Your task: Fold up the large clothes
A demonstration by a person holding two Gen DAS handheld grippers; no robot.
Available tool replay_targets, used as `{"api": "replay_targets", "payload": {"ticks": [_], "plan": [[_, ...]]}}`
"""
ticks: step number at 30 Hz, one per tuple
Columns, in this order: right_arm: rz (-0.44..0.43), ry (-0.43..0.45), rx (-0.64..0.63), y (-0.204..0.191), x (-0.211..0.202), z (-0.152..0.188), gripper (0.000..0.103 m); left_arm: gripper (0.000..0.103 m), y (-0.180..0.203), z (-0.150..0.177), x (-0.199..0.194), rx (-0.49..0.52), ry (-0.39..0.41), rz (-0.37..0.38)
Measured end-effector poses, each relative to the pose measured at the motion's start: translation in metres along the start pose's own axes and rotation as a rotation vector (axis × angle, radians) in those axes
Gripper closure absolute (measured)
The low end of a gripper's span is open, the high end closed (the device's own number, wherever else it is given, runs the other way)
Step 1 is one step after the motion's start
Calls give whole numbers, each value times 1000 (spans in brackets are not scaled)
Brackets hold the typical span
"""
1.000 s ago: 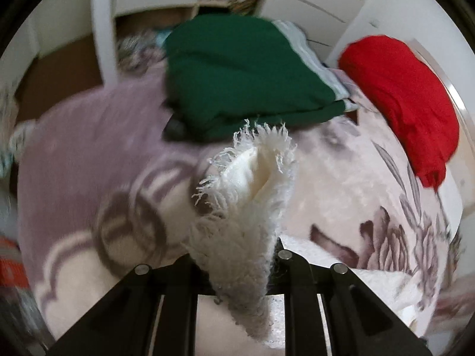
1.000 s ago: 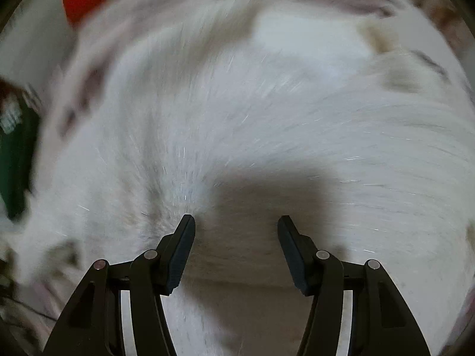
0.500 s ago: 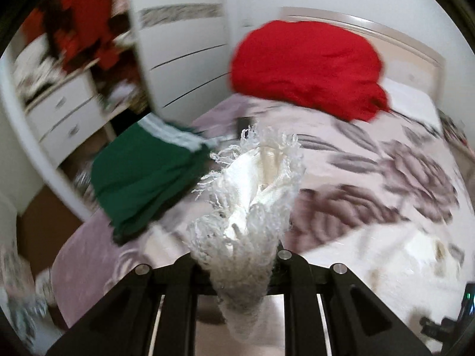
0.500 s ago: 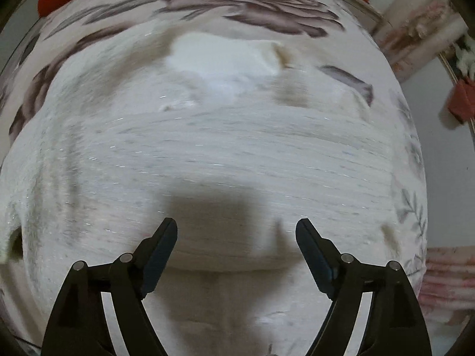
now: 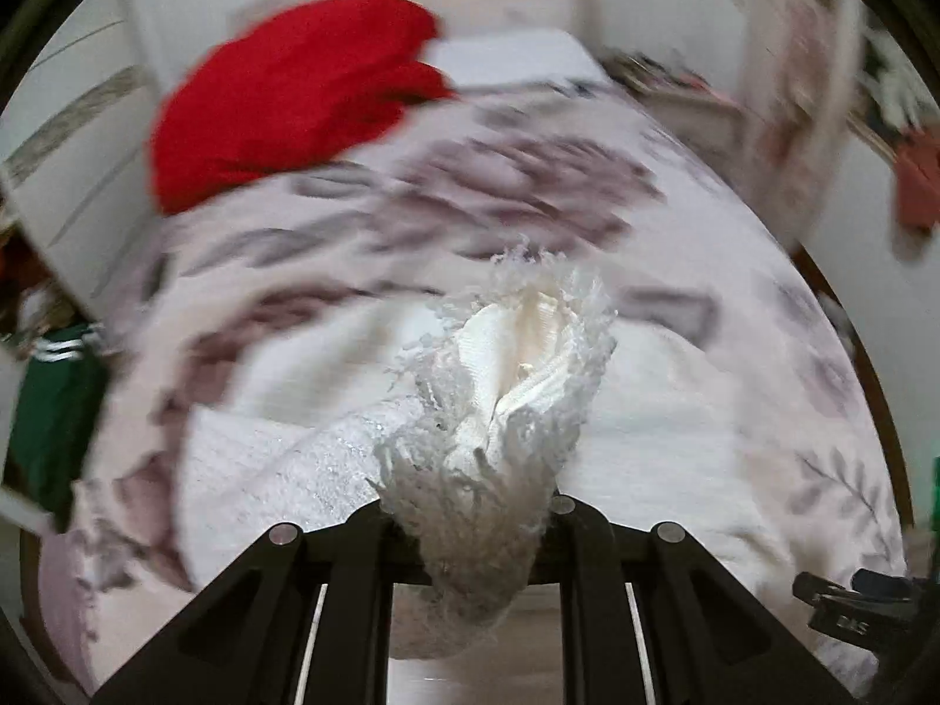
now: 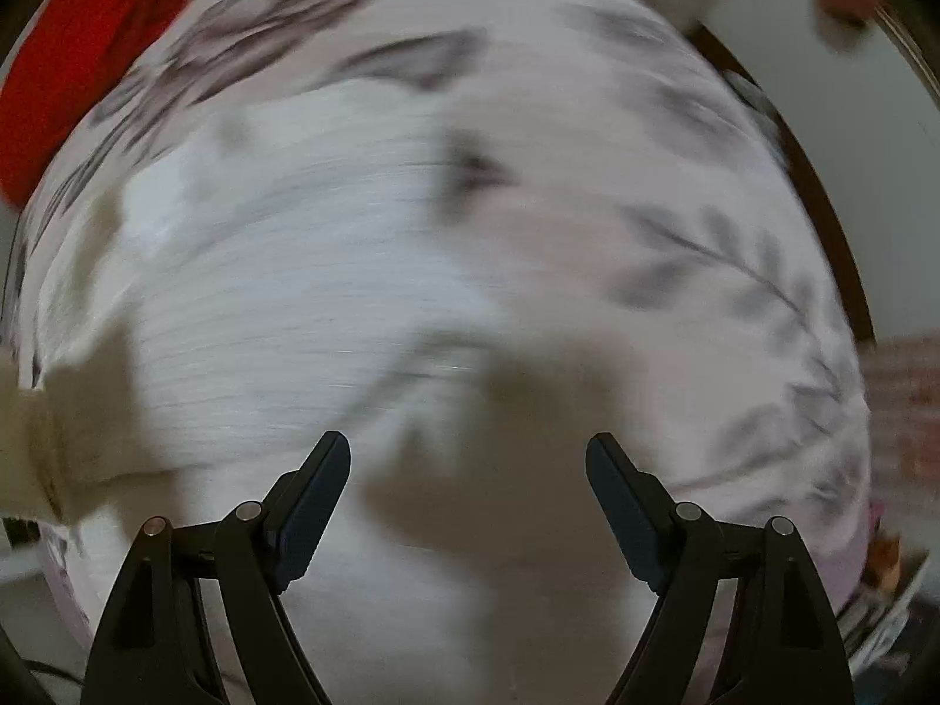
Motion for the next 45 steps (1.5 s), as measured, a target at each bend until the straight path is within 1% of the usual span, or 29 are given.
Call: {"api": "replay_targets", "payload": {"ticks": [2,4,5,6,7,8,9,10,11,12,13,16,18,19,20,22,23,25,26,29,30,31,32,33,35,37,41,43,45], "plan": [[16,-24,45,37,2,-3,19,91,37,2,25,29,-42,27],[32,-43,79,77,8,-7,19,91,64,4,45,54,-86,26],[39,-55,92,98,9,1,19,88,77,6,60,74,-114,19],[38,-65,103,100,10,2,19,88,85,7,68,93,-136,3],[27,-76,115,104,14,-13,19,88,90,11,72,100,-146,-10],[-3,-85,134,125,15,-5,19,82,90,11,77,100,-160,-22],[-24,-89,143,126,19,-12,19,63,91,12,77,96,-170,-13],[-57,-93,153,132,16,-8,19,49,90,12,77,90,-181,7],[-100,-95,160,126,15,-13,19,17,89,12,77,77,-195,38],[-143,-95,167,111,16,-16,19,10,84,13,69,58,-201,72],[-180,-96,173,96,19,-33,19,10,83,13,63,49,-195,86],[-306,-110,196,104,7,-30,19,10,65,11,36,36,-169,65],[-364,-125,204,91,-5,-39,19,10,29,11,14,-6,-152,5],[-418,-137,206,86,-11,-41,19,10,10,12,8,-28,-149,-34],[-455,-146,202,62,-12,-56,19,10,-23,14,-1,-71,-150,-108],[-541,-158,179,25,-22,-75,19,10,-68,19,-6,-126,-156,-208],[-576,-162,163,-2,-21,-85,19,10,-99,24,-5,-157,-172,-292],[-603,-171,120,-64,-17,-112,19,10,-140,34,2,-208,-205,-362],[-603,-176,77,-86,-14,-118,19,10,-164,41,9,-243,-227,-391],[-566,-246,2,-166,18,-144,19,10,-199,46,19,-275,-234,-438],[-558,-273,-27,-188,27,-147,24,10,-204,45,21,-275,-231,-446],[-546,-280,-55,-206,33,-149,37,10,-208,43,22,-275,-226,-449],[-535,-270,-87,-216,32,-149,80,10,-212,40,23,-276,-219,-444],[-507,-224,-122,-222,25,-150,96,10,-214,37,24,-279,-215,-438],[-459,-98,-160,-230,8,-164,96,10,-220,29,25,-291,-201,-416],[-441,-32,-174,-239,-4,-181,96,10,-225,22,27,-297,-185,-392],[-434,108,-180,-240,-42,-213,96,10,-230,13,43,-279,-178,-393],[-399,170,-208,-241,-50,-221,96,10,-238,21,62,-275,-209,-408],[-337,176,-254,-244,-43,-223,96,10,-247,39,90,-282,-286,-396]]}}
Point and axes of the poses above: each gripper's, at about its wrist camera, not at the fingertips, and x roughly the way its jaws point, y to its right, z to its underside, the point moved 5 cm from there along x, roughly the way its jaws point, and after that the axes turned 10 degrees about z, right-handed, at the moved point
